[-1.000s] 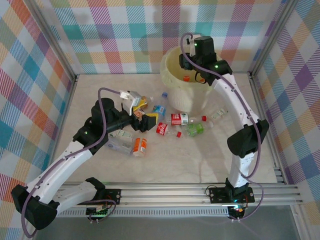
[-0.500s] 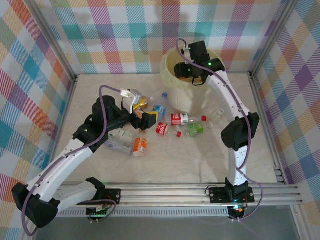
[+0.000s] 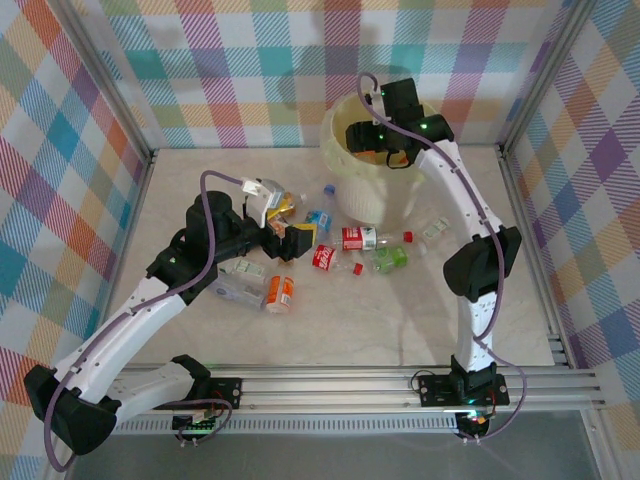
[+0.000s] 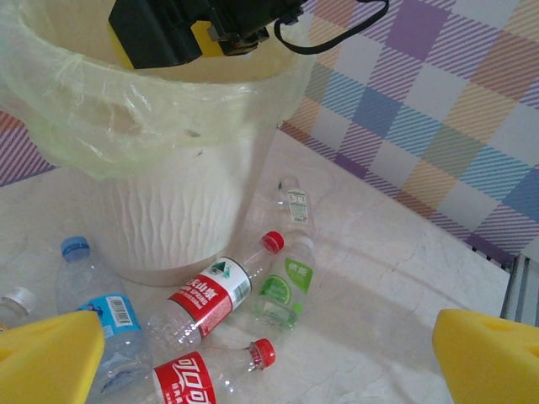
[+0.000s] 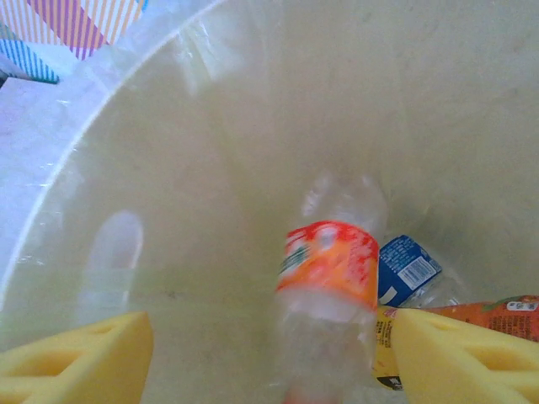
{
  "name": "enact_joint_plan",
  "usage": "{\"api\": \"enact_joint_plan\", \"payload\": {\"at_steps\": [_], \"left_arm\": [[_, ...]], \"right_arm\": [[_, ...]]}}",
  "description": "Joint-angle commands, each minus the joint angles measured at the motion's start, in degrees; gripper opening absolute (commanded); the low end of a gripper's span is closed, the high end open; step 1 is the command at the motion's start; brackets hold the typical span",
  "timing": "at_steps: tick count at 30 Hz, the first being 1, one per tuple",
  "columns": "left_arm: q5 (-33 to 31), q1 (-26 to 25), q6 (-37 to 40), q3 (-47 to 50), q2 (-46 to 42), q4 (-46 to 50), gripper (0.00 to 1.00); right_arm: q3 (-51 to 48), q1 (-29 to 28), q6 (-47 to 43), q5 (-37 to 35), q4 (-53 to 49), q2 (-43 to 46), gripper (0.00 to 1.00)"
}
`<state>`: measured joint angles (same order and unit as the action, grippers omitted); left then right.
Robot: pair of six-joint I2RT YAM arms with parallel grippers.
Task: Put the plastic bottles in the bin
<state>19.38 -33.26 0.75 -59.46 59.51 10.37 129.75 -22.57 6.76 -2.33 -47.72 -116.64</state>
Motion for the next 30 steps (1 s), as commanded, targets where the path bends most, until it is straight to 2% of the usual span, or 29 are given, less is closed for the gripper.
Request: {"api": "enact_joint_plan", "payload": {"at_steps": [1, 6, 17, 25, 30], "left_arm": [[-0.5, -0.2, 1.2, -0.4, -0.9, -1.1, 1.00], [-0.2, -0.2, 2.0, -0.7, -1.9, -0.4, 1.00], [1.4, 0.5, 4.1, -0.4, -3.9, 0.6, 1.00], [6.4, 0.6, 6.2, -0.6, -2.3, 1.7, 1.00], [7.5, 0.6, 6.2, -0.3, -2.4, 1.5, 1.00]], "right_arm": [[-0.1, 0.0, -0.8, -0.5, 0.7, 3.9, 0.76], [-3.5, -0.9, -2.4, -0.7, 2.0, 8.3, 0.77], [-20.6, -5.9, -5.7, -1.6, 6.0, 26.0, 0.78], [-33.7, -8.9, -3.1, 0.0, 5.0, 37.4, 0.77], [-42.3, -9.6, 1.5, -2.6, 5.0, 42.5, 0.78]]}}
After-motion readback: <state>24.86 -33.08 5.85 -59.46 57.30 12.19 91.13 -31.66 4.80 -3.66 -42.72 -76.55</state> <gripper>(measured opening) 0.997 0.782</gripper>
